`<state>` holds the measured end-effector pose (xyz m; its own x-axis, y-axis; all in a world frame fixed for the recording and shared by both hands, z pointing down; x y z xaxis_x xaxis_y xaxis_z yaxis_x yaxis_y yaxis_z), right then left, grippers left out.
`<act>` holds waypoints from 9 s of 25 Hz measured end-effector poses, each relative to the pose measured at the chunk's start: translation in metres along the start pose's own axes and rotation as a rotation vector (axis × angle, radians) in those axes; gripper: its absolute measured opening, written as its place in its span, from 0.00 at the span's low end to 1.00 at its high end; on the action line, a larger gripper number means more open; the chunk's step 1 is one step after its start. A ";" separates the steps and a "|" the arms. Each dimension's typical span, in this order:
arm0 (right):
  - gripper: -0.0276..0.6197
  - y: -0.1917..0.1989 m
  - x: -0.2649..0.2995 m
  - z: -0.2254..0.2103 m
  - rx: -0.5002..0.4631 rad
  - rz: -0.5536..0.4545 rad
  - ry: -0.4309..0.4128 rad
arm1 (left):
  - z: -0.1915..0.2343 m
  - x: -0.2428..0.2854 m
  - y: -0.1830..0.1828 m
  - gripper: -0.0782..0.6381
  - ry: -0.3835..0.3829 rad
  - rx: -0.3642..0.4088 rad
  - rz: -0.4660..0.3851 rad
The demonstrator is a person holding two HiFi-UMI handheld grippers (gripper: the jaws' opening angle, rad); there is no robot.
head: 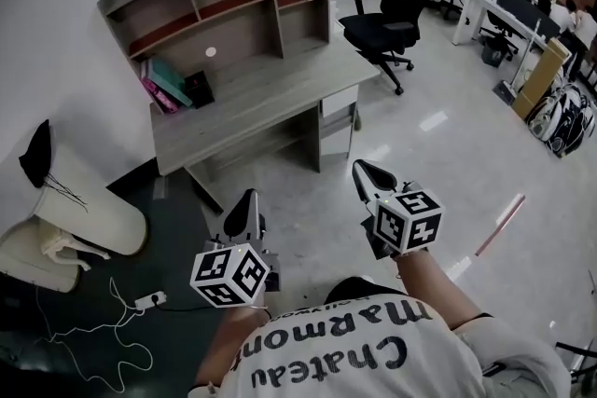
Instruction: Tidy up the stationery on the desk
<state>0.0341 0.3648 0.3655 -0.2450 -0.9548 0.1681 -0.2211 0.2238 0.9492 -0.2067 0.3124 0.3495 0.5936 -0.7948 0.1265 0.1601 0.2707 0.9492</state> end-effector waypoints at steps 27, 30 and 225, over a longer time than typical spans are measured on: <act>0.06 -0.019 0.106 -0.055 0.001 0.071 -0.075 | 0.029 0.096 -0.017 0.13 0.005 -0.037 -0.043; 0.06 -0.040 0.131 -0.071 -0.009 0.053 -0.098 | 0.029 0.125 -0.031 0.13 -0.003 -0.031 -0.056; 0.13 -0.260 0.586 -0.459 0.078 -0.100 -0.240 | 0.088 0.639 -0.113 0.13 -0.292 -0.111 -0.068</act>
<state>0.3813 -0.3422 0.3389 -0.4333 -0.9012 -0.0019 -0.3248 0.1542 0.9331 0.0850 -0.2744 0.3489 0.3301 -0.9308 0.1567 0.2861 0.2569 0.9231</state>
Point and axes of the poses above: the fingertips, and each gripper's own axes: x forward along the fingers, z to its left, y out of its underside, the point moved 5 cm from there along -x, backward along the fingers, and after that the axes turned 7 degrees about -y, right-handed, at the moved point
